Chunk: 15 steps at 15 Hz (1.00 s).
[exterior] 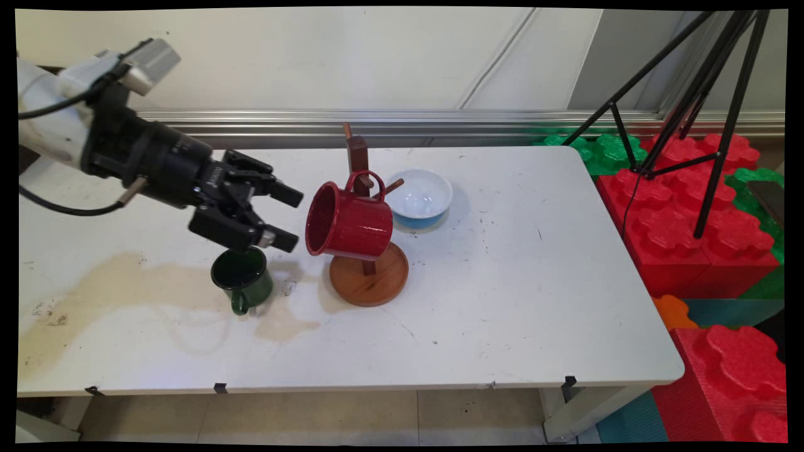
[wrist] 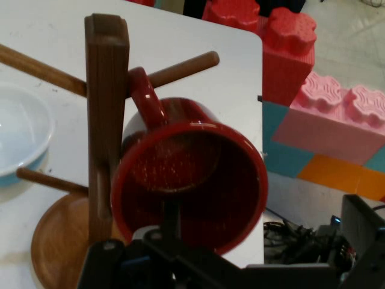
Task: Pick up the red mug from the rack
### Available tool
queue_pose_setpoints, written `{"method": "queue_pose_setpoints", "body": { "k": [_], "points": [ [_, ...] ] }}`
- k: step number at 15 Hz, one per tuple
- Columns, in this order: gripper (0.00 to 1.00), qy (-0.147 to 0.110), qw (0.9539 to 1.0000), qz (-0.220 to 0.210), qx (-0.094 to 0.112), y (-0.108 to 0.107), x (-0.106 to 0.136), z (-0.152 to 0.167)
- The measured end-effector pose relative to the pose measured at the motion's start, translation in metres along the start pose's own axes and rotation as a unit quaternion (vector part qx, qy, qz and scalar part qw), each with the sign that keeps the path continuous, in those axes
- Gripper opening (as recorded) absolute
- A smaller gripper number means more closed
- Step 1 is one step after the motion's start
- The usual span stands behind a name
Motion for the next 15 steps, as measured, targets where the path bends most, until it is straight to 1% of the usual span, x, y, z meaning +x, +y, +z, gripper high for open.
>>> {"method": "queue_pose_setpoints", "body": {
  "k": [8, 15],
  "points": [
    [1.0, 0.007, 0.9999, -0.007, 0.002, -0.001, 0.003, 0.034],
    [1.0, 0.012, 0.9999, -0.011, 0.005, 0.0, 0.002, 0.05]
  ]
}}
